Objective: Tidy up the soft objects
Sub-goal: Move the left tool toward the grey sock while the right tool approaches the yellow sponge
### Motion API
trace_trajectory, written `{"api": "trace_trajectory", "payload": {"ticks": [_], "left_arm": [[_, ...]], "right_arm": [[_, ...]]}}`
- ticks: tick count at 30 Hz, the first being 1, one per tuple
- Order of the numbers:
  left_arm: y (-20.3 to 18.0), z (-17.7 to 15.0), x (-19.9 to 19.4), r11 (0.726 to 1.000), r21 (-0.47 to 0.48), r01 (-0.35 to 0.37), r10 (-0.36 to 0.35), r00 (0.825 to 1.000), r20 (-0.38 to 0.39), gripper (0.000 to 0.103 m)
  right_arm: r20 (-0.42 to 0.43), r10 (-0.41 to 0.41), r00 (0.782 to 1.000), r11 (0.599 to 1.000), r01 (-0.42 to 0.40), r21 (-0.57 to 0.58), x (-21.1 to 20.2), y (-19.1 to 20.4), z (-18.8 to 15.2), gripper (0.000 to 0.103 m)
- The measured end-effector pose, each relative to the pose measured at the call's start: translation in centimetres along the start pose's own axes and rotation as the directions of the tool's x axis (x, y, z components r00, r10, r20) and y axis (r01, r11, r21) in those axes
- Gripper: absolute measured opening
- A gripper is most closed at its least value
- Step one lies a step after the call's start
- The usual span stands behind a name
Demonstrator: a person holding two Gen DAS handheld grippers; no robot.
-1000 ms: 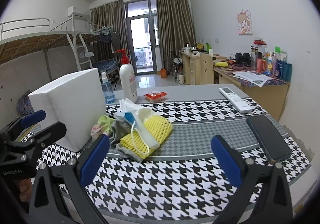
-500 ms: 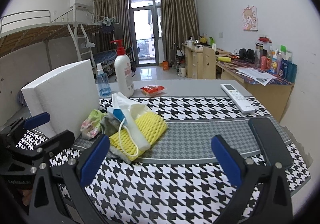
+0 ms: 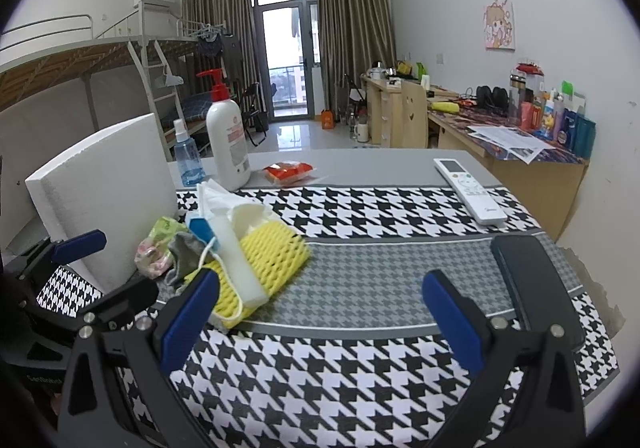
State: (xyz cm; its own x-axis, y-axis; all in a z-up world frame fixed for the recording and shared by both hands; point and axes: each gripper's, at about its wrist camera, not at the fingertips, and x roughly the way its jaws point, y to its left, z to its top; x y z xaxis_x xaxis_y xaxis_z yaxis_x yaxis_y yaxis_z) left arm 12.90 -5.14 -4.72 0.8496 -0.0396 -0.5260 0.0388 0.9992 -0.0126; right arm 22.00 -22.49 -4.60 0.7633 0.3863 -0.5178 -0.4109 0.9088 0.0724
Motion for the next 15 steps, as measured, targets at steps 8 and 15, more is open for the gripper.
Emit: {"api": "trace_trajectory", "payload": {"ticks": [8,15], "left_arm": [[0.3,0.2,1.4,0.999,-0.005,-0.042,0.042,0.999,-0.03,0.102],[0.4,0.1,2.7,0.998,0.0,-0.066,0.066,0.996,-0.066,0.097]], "right_arm": [[-0.024,0.037,0.999,0.999,-0.038,-0.029,0.8,-0.4,0.8,0.101],[-0.118,0.104,0.988,0.988,-0.116,-0.099,3.3,-0.1,1.4,0.082]]}}
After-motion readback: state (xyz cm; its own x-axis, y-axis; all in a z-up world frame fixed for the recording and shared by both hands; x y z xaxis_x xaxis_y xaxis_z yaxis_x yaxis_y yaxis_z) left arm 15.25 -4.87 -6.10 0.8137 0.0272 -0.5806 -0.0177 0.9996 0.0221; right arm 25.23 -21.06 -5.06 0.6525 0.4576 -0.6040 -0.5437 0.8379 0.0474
